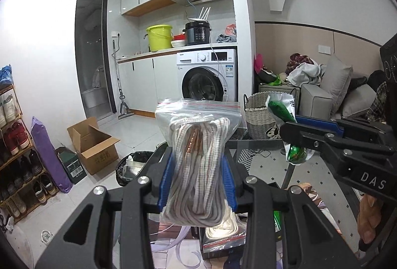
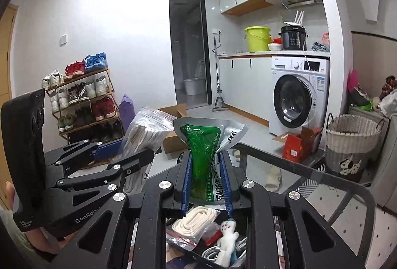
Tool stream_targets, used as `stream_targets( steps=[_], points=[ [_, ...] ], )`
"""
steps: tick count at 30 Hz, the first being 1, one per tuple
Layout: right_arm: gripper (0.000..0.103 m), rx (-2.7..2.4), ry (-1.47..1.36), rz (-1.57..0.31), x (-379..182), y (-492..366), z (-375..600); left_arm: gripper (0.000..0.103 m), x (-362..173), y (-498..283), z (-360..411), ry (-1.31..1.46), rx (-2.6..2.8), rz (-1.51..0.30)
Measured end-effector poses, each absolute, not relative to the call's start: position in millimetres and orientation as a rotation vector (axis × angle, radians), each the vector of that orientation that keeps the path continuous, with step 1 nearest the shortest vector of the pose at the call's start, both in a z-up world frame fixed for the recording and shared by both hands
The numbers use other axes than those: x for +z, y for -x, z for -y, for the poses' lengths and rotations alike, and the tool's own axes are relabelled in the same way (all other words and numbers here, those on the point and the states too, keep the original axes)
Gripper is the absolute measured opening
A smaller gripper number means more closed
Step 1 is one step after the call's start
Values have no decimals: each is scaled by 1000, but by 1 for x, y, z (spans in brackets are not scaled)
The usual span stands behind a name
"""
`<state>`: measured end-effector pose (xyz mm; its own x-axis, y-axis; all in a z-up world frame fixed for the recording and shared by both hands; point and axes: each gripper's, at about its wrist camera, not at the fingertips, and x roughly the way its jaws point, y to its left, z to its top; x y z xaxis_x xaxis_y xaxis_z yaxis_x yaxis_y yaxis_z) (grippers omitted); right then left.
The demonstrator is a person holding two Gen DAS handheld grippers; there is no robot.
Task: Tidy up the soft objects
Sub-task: 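Lift the rope bag with the left tool while the right tool carries the green packet to the box, then open the left tool over the box while the right tool releases the green packet inside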
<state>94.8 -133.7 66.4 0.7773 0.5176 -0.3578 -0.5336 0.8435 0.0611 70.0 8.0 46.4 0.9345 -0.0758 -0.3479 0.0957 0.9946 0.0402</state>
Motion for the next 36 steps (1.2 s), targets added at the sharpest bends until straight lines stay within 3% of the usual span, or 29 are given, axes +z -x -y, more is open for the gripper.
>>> stream_targets(
  steps=[9, 14, 24, 30, 36],
  points=[
    [21, 540, 67, -455, 57, -108, 140, 35, 41, -78, -2, -68, -94, -402],
    [21, 509, 98, -577, 43, -126, 132, 35, 29, -100, 2, -64, -117, -528],
    [21, 480, 168, -972, -37, -175, 116, 35, -9, -134, 13, -62, -139, -747],
    [21, 445, 192, -1088, -77, -193, 114, 35, -54, -161, 20, -64, -152, -923],
    [21, 477, 159, -1124, -90, -198, 111, 35, -60, -154, 25, -89, -126, -936]
  ],
)
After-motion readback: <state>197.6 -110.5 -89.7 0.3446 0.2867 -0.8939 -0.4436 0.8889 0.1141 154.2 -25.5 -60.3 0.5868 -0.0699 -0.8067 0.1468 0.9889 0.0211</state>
